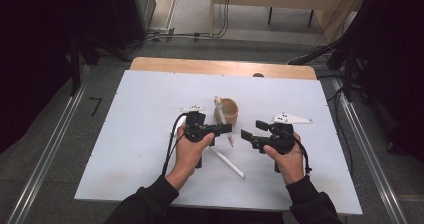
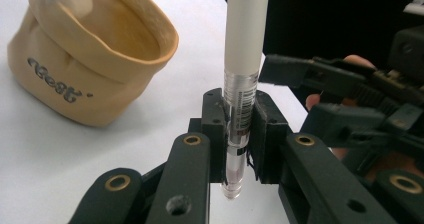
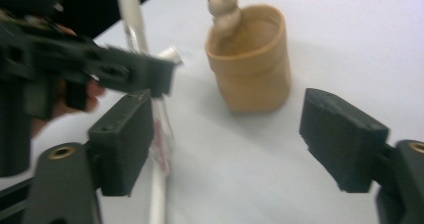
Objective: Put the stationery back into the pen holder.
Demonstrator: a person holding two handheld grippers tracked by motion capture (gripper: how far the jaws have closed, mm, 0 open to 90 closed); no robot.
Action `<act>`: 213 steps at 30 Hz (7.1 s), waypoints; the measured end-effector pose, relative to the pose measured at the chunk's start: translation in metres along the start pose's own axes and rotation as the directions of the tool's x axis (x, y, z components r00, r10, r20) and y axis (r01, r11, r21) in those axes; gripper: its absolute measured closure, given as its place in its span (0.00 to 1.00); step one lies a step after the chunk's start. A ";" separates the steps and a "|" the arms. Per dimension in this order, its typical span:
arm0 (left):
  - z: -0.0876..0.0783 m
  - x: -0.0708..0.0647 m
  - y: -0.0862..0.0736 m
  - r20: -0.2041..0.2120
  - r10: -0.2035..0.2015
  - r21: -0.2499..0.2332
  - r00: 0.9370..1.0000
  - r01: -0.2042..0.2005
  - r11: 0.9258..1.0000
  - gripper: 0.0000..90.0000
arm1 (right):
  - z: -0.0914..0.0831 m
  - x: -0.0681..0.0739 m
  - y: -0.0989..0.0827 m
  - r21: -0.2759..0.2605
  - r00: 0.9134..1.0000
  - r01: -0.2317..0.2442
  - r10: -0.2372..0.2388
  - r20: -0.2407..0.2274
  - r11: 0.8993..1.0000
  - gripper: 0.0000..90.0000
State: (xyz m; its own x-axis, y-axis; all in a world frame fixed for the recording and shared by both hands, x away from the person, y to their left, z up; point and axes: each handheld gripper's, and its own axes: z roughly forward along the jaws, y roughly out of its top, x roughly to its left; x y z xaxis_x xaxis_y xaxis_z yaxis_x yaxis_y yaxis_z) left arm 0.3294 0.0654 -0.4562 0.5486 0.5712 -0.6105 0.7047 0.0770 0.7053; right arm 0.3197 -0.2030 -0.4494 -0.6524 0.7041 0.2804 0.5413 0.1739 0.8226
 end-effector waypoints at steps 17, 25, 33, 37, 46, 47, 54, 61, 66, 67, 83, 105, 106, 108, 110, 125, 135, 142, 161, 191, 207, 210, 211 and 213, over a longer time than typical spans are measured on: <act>0.000 0.001 0.026 -0.016 0.006 -0.018 1.000 -0.006 1.000 0.89 | -0.003 -0.013 -0.015 0.051 0.999 -0.025 0.023 0.037 0.998 0.19; -0.003 0.003 0.036 -0.030 0.006 -0.036 1.000 -0.007 0.999 0.89 | -0.003 -0.013 -0.015 0.051 0.999 -0.025 0.023 0.042 0.998 0.19; -0.003 0.003 0.045 -0.039 0.013 -0.045 0.999 -0.015 0.999 0.89 | -0.001 -0.013 -0.015 0.054 0.999 -0.026 0.024 0.049 0.998 0.19; -0.003 0.003 0.049 -0.040 0.015 -0.049 0.999 -0.017 0.999 0.89 | -0.001 -0.014 -0.016 0.059 0.999 -0.027 0.024 0.047 0.998 0.19; -0.003 0.004 0.060 -0.052 0.017 -0.071 0.999 -0.020 0.997 0.89 | -0.002 -0.014 -0.016 0.055 0.998 -0.032 0.029 0.050 0.998 0.19; -0.003 0.004 0.061 -0.054 0.018 -0.070 0.998 -0.022 0.997 0.89 | -0.002 -0.014 -0.016 0.054 0.998 -0.032 0.029 0.051 0.998 0.19; -0.002 0.005 0.066 -0.064 0.023 -0.090 0.998 -0.028 0.996 0.89 | -0.002 -0.015 -0.016 0.054 0.998 -0.034 0.031 0.050 0.998 0.19; 0.002 0.009 0.070 -0.097 0.031 -0.093 0.995 -0.040 0.995 0.89 | -0.002 -0.015 -0.015 0.055 0.998 -0.036 0.033 0.051 0.998 0.19; 0.008 0.010 0.072 -0.127 0.063 -0.089 0.990 -0.075 0.993 0.89 | -0.002 -0.015 -0.015 0.053 0.998 -0.036 0.033 0.049 0.998 0.19; 0.010 0.009 0.073 -0.140 0.074 -0.085 0.987 -0.086 0.993 0.89 | -0.002 -0.015 -0.015 0.053 0.998 -0.037 0.034 0.049 0.998 0.19; 0.028 0.014 0.070 -0.229 0.153 -0.047 0.961 -0.167 0.985 0.89 | -0.002 -0.016 -0.015 0.052 0.998 -0.038 0.035 0.046 0.998 0.20; 0.024 0.007 0.068 -0.256 0.201 -0.056 0.946 -0.222 0.973 0.71 | -0.002 -0.015 -0.015 0.053 0.998 -0.038 0.035 0.045 0.998 0.20; 0.023 0.007 0.068 -0.253 0.199 -0.059 0.947 -0.220 0.974 0.71 | -0.002 -0.015 -0.015 0.053 0.998 -0.038 0.036 0.046 0.998 0.20; 0.021 0.006 0.068 -0.251 0.206 -0.061 0.946 -0.228 0.972 0.68 | -0.002 -0.015 -0.016 0.054 0.998 -0.037 0.035 0.045 0.998 0.20; 0.019 0.005 0.068 -0.246 0.210 -0.063 0.946 -0.232 0.971 0.67 | -0.001 -0.015 -0.016 0.055 0.998 -0.037 0.034 0.046 0.998 0.20; -0.016 0.008 0.056 -0.237 0.198 -0.075 0.951 -0.221 0.972 0.53 | 0.002 -0.012 -0.017 0.064 0.998 -0.034 0.031 0.047 0.997 0.20; -0.040 0.022 0.045 -0.294 0.193 -0.077 0.936 -0.225 0.971 0.36 | 0.003 -0.011 -0.017 0.067 0.999 -0.033 0.030 0.045 0.997 0.20; -0.050 0.033 0.035 -0.336 0.188 -0.071 0.923 -0.224 0.972 0.32 | 0.003 -0.011 -0.017 0.066 0.999 -0.035 0.032 0.045 0.997 0.20; -0.069 0.062 0.007 -0.474 0.179 -0.020 0.862 -0.214 0.977 0.22 | 0.004 -0.011 -0.018 0.063 0.999 -0.034 0.031 0.043 0.997 0.16; -0.066 0.084 -0.026 -0.588 0.227 0.093 0.777 -0.214 0.972 0.21 | 0.005 -0.011 -0.018 0.070 0.999 -0.033 0.030 0.041 0.997 0.16; -0.061 0.088 -0.031 -0.600 0.232 0.114 0.765 -0.206 0.972 0.27 | 0.004 -0.011 -0.018 0.067 0.999 -0.034 0.031 0.038 0.997 0.16; -0.061 0.089 -0.031 -0.608 0.233 0.114 0.759 -0.207 0.972 0.28 | 0.003 -0.011 -0.018 0.066 0.999 -0.033 0.031 0.039 0.997 0.16; -0.061 0.089 -0.031 -0.607 0.232 0.113 0.760 -0.206 0.972 0.28 | 0.003 -0.011 -0.018 0.066 0.999 -0.033 0.031 0.039 0.997 0.17; -0.061 0.089 -0.031 -0.607 0.232 0.112 0.760 -0.207 0.972 0.28 | 0.003 -0.011 -0.018 0.066 0.999 -0.033 0.031 0.039 0.997 0.17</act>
State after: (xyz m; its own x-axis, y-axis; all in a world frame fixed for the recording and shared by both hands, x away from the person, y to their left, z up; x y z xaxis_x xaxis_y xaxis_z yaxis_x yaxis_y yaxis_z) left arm 0.3286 0.1634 -0.5108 0.3071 0.9482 -0.0815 0.6220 -0.1351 0.7712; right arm 0.3194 -0.2116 -0.4688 -0.6144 0.7352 0.2862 0.5964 0.1955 0.7785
